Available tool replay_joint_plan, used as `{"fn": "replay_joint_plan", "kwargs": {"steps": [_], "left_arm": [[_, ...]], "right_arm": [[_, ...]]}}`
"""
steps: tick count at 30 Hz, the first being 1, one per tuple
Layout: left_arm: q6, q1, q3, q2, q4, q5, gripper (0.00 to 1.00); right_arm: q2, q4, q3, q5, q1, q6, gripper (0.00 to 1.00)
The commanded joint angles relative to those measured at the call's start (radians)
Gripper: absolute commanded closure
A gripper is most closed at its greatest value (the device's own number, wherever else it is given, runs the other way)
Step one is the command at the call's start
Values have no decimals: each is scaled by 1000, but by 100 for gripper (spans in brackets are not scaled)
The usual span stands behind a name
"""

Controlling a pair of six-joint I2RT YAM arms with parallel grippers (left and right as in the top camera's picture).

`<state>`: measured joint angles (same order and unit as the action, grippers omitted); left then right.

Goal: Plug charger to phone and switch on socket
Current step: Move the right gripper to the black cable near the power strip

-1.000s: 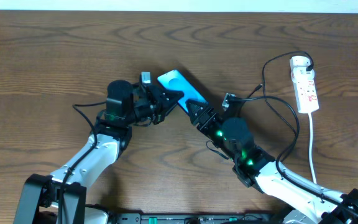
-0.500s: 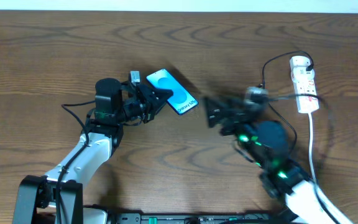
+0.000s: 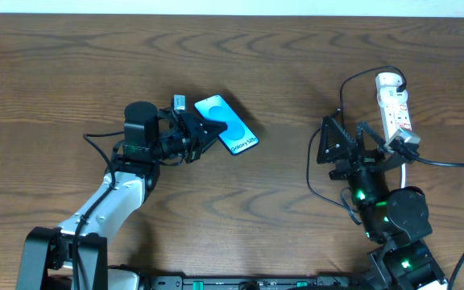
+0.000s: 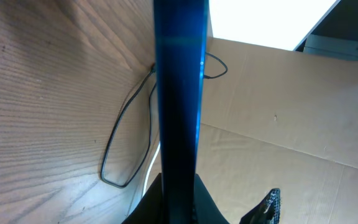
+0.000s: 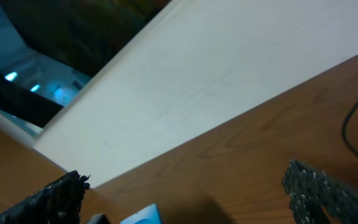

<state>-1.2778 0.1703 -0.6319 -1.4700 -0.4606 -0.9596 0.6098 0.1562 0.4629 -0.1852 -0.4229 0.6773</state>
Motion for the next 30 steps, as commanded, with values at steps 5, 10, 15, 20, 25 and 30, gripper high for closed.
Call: {"fn": "replay_joint_plan", "kwargs": {"steps": [5,10,15,20,25,30], "left_arm": [[29,-1,-27,13,-11,-16,93],[29,-1,-27,13,-11,-16,93],[28,-1,-27,13,-11,-18,93],[28,-1,-27,13,-11,-34,93],[28,-1,-27,13,-11,-45,93],[28,-1,-27,13,-11,-51,92]], "right_arm": [[161,-175,121,-72,5,-117,1],[410,-631,489,-255,8,-45,1],[755,-1004,837,-245,36,-36,1],[955,-976,863,-242,35,-47,1],[1130,-944,863,-242,43,-31,3],[1266,-909,863,-212,60,66,16]]}}
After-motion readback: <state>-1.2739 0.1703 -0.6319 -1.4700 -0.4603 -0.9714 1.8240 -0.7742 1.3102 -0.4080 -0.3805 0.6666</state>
